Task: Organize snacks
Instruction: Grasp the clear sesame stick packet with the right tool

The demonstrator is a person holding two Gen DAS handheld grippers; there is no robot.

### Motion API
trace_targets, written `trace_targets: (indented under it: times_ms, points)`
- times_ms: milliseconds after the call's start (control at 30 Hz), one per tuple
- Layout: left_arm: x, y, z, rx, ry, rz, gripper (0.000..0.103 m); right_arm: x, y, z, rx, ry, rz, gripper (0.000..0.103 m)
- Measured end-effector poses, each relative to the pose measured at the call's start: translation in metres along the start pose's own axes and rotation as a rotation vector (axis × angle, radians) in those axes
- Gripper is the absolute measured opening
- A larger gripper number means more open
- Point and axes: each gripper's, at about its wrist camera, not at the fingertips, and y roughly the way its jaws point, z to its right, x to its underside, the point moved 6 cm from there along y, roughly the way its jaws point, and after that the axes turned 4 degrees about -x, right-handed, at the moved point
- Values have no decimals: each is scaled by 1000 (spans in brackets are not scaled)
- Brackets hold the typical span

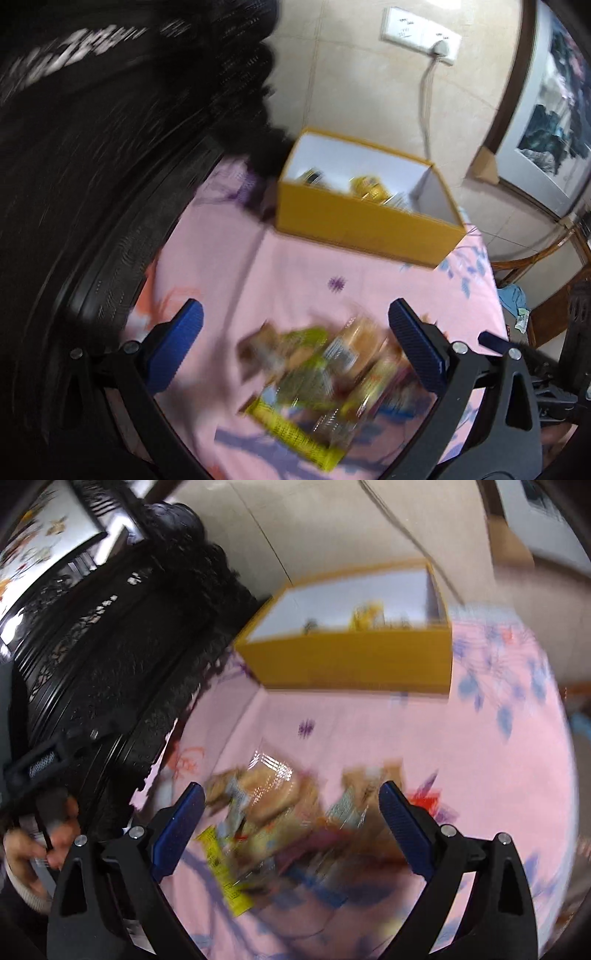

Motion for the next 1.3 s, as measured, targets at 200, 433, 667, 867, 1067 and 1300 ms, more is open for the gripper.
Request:
trace_targets:
  times_ms: [200, 433, 667, 867, 1067, 1300]
  points:
    - [30, -13, -35, -57, -59, -3, 101, 33, 31, -12, 64, 152, -90, 94]
    - [52, -11, -52, -70, -72, -43, 101, 49, 64, -13, 166, 298, -140, 75]
    - [67, -10, -56, -42, -34, -71, 101, 56, 86, -16, 215, 347, -151, 59]
    - [75, -6, -60, -16, -19, -104, 101, 57, 102, -13, 247, 351, -148, 42]
    - [86, 4, -62, -3, -37, -153, 101, 64, 82, -2, 172, 403, -134, 31]
    - [108, 28, -49, -8, -52, -252, 101, 70, 36, 2, 170, 350, -77, 29]
